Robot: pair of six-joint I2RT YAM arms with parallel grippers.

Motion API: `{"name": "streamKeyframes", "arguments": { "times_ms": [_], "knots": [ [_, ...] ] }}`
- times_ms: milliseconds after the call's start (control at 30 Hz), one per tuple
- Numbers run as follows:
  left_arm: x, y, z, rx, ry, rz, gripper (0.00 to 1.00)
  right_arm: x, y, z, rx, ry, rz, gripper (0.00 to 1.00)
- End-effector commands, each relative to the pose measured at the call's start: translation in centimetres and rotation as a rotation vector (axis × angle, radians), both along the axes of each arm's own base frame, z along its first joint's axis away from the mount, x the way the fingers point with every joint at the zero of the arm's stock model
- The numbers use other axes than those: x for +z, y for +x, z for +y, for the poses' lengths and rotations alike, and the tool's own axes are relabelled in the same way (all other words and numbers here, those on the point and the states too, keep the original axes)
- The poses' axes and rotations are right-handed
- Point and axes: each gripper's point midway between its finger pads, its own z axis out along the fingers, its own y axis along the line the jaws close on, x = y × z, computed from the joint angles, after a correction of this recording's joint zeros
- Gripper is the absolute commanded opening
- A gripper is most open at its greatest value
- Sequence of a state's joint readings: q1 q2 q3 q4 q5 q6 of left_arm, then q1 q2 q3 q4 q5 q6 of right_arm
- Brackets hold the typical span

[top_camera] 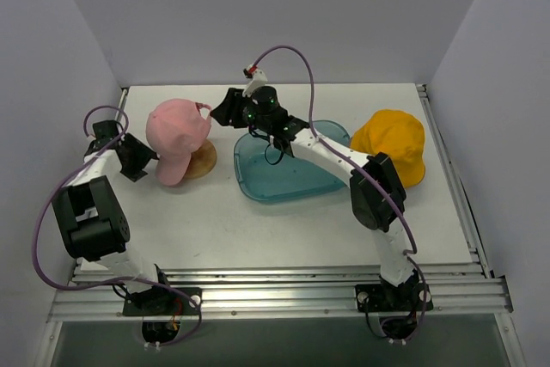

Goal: Stack the hats

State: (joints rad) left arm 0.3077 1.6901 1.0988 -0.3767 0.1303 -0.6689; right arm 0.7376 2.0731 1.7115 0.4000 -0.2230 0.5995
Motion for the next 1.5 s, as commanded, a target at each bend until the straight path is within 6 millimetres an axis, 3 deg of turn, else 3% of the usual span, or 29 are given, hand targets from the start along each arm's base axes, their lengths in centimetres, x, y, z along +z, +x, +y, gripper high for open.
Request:
{"name": "streamKeyframes", "arguments": {
  "times_ms": [0,300,667,833,967,1067,1200,1467],
  "knots": [
    [1.8,1.6,0.2,-0.024,-0.001,-0.055,0.67,2.8,1.2,0.9,0.006,0.067,-0.034,0.44],
    [4.4,1.9,0.4,-0.033,0.018,-0.095,0.66,1.5,3.2,1.8,-0.016,0.057,0.008,0.44],
    [11.8,-1.1,5.0,0.16,0.073,-0.214,0.67,0.1,3.5,2.5,0.0,0.069,0.027,0.42],
    [18.7,0.8,0.9,-0.003,0.049,-0.446,0.67,-0.1,3.4,2.5,0.003,0.072,0.024,0.4],
    [22.5,2.0,-3.8,-0.179,0.064,-0.525,0.68,-0.4,3.5,2.4,0.008,0.072,0.023,0.38],
    [23.6,2.6,-5.4,-0.244,0.097,-0.519,0.68,-0.4,3.5,2.5,0.017,0.078,0.023,0.38],
    [23.1,3.5,-7.2,-0.306,0.098,-0.5,0.69,-0.8,3.4,2.6,0.037,0.059,0.005,0.38],
    [20.1,4.1,-6.3,-0.289,0.15,-0.402,0.69,-1.3,3.4,2.2,0.049,0.043,-0.003,0.38]
  ]
}}
